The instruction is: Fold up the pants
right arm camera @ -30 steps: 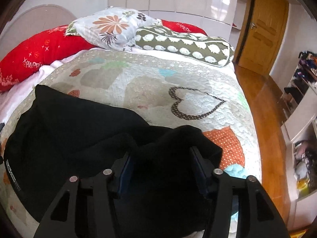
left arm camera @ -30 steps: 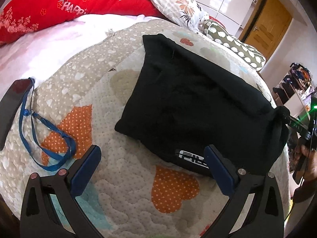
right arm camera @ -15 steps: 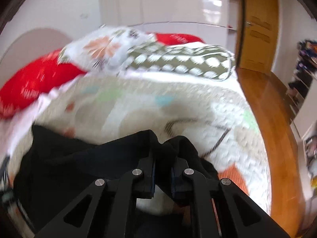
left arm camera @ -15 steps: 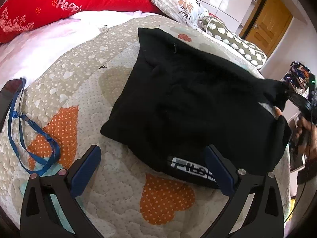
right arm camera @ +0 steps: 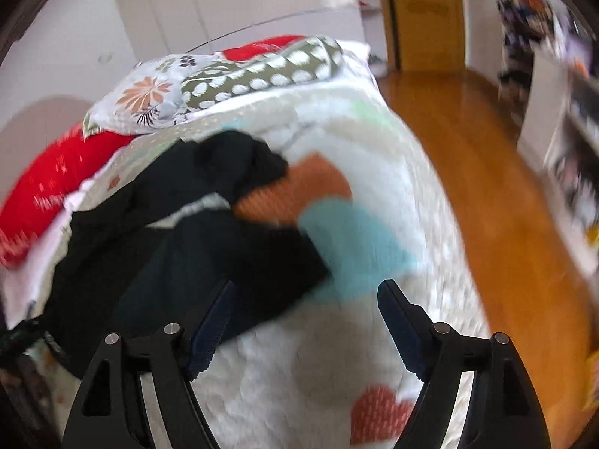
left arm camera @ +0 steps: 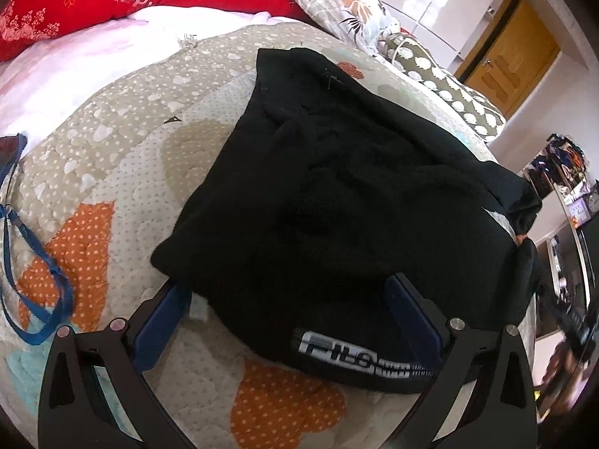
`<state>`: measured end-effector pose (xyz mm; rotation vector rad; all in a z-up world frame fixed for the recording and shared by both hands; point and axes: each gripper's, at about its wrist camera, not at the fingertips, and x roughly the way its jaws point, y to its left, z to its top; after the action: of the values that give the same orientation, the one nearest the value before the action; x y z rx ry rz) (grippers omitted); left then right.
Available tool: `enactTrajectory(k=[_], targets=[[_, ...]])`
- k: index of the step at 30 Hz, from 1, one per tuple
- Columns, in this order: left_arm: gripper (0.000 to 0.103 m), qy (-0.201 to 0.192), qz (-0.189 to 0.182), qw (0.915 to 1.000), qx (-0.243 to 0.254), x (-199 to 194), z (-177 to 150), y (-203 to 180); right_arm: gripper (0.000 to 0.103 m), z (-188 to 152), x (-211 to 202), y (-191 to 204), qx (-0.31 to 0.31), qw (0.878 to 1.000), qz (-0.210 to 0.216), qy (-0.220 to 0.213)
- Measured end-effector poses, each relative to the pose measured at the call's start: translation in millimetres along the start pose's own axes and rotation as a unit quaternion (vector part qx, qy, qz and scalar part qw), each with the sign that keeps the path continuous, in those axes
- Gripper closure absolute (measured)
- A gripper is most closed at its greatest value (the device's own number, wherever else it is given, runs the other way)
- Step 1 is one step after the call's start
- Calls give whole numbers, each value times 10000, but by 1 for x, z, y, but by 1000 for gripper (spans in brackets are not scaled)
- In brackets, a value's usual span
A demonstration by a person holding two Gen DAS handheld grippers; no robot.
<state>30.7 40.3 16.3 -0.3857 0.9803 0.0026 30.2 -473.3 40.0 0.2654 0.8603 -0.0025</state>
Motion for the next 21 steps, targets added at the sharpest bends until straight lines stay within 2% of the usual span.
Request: enactTrajectory(k=[4,5,6,7,8,9,10,11,15,17,19,20,21], targets=[[0,73,-343,9992,-206,1,6,-1,25,1,13,-3,341,9985,416,-137],[0,33,-458,9985,-286,1,7,1,33,5,17,-1,400,9981,444,-169],[0,-9,-514,9981,-340,1,8,2,52,9,23,1,418,9980,445,-178],[9,-44,-544,9977,-405,3,9,3,63,13,29,4,354,9985,384,-149],[31,-54,-473,9981,-400,3,9,4,78,14,34,7,293,9990,329,-65],[47,-51,-293,9991,-311,2,9,2,83,14,35,9,258,9991,337,-22],[77,-13,-190,9996,-213,0,9,1,86,14,31,13,210,9992,327,-55],[83,26,-273,9994,-188,-2,9,2,87,12,22,16,139,9993,326,-120],[85,-16,-478,9988,-84,-17,8,5,88,-7,-41,18,31,9979,507,-409],[85,-20,-514,9987,-60,-20,6,5,87,-19,-65,16,-8,9982,423,-416],[83,99,-437,9990,-84,-14,3,10,79,-32,-72,6,196,9990,282,-297],[74,166,-390,9989,-176,-11,1,13,56,-36,-70,1,285,9993,105,-209],[70,207,-400,9986,-276,-9,0,16,33,-45,-64,-8,422,9989,-199,-56]])
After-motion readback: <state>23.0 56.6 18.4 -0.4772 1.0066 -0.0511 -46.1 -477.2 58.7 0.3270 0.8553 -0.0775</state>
